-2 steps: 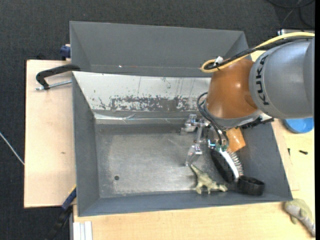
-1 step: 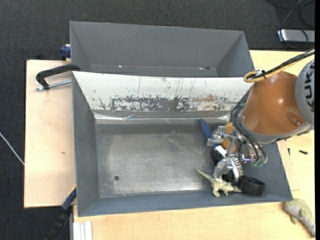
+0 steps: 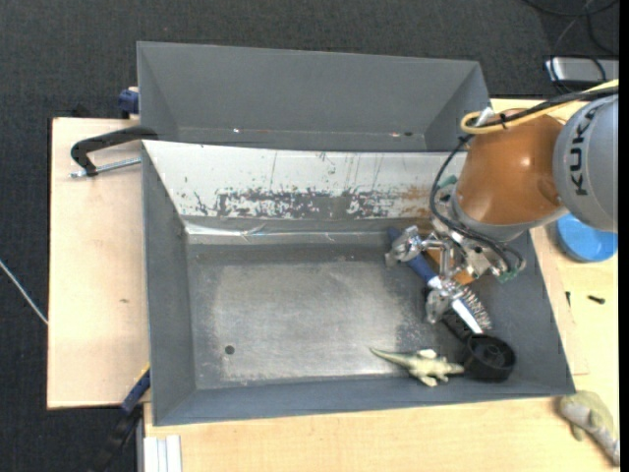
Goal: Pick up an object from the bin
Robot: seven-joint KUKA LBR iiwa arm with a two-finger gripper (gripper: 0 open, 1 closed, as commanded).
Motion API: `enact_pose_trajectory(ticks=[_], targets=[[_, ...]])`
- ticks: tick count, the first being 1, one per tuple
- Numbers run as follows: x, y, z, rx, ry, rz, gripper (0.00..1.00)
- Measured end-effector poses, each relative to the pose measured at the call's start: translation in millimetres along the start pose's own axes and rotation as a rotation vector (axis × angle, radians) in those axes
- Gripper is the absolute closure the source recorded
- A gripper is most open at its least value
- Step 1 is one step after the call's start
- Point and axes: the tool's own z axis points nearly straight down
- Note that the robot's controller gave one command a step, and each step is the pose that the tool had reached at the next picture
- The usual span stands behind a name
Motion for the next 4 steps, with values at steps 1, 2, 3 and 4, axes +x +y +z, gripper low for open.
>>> enact_pose_trajectory(ticks=[1,2,3,4], targets=[[20.9,-12,-112,0.01,-0.014,-0.061,0.0],[-7.0,-24,-35,-0.002,-0.005,-0.054,0.0],[21.0,18,-13,-0.001,-0.004,-0.169,0.0],[2.5,-27,-37,-0.006,-0.002,-0.047,0.0]])
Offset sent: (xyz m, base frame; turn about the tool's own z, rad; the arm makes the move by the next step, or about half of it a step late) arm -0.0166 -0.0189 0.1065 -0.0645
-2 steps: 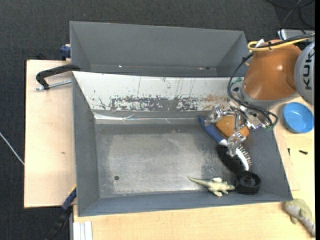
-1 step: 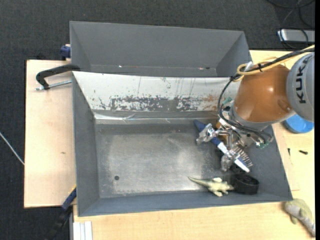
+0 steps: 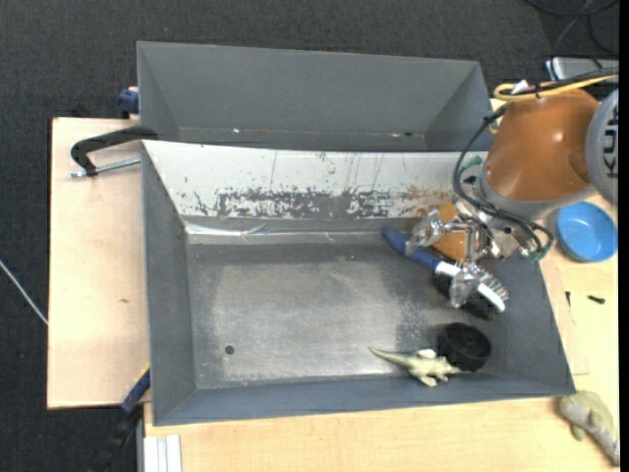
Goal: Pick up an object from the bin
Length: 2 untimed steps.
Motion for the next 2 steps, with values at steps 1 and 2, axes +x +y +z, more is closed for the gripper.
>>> enact_pose_trajectory(ticks=[1,2], targets=[[-9.3,-16.4,13.7,-0.021,-0.004,0.235,0.0],[-12.2,-17.0,10.7,-0.018,-0.014,0.239,1.0]])
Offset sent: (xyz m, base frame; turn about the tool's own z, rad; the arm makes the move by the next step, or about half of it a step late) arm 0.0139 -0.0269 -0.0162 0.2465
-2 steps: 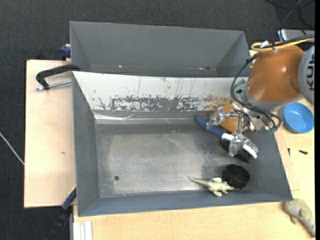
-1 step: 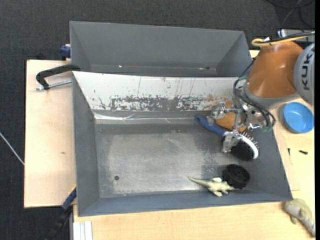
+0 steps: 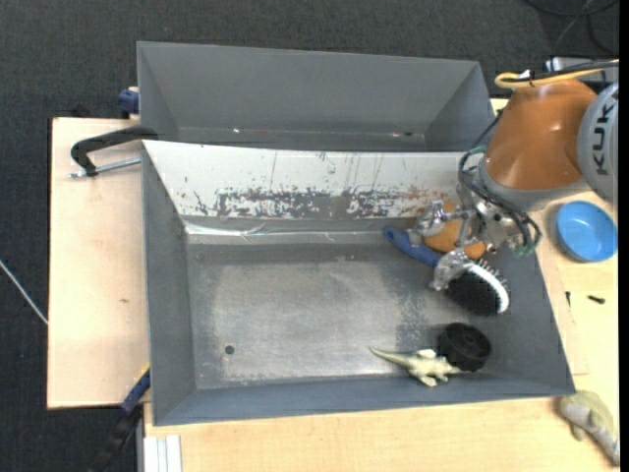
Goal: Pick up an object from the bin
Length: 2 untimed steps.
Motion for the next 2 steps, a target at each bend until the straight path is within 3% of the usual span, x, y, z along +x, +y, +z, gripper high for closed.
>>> enact_pose_trajectory(ticks=[1,2], targets=[[-2.1,21.2,-119.3,0.032,-0.007,0.003,1.0],[0.1,20.5,-114.0,0.029,0.002,0.006,0.0]])
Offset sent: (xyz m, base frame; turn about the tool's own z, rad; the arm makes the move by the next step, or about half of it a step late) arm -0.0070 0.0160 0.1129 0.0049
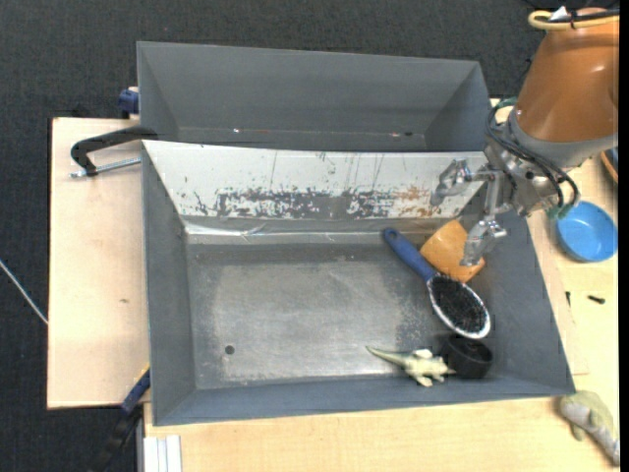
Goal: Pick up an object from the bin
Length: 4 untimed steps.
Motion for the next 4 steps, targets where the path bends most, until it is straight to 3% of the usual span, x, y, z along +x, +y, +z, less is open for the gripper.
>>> enact_pose_trajectory(ticks=[1,2,3,4], targets=[[11.7,-2,114,-0.004,-0.009,-0.146,0.0],[16.4,-18,124,-0.022,-0.005,0.058,0.0],[22.4,-25,120,-0.01,0.008,0.495,0.0],[29.5,6,131,-0.001,0.0,0.637,0.0]])
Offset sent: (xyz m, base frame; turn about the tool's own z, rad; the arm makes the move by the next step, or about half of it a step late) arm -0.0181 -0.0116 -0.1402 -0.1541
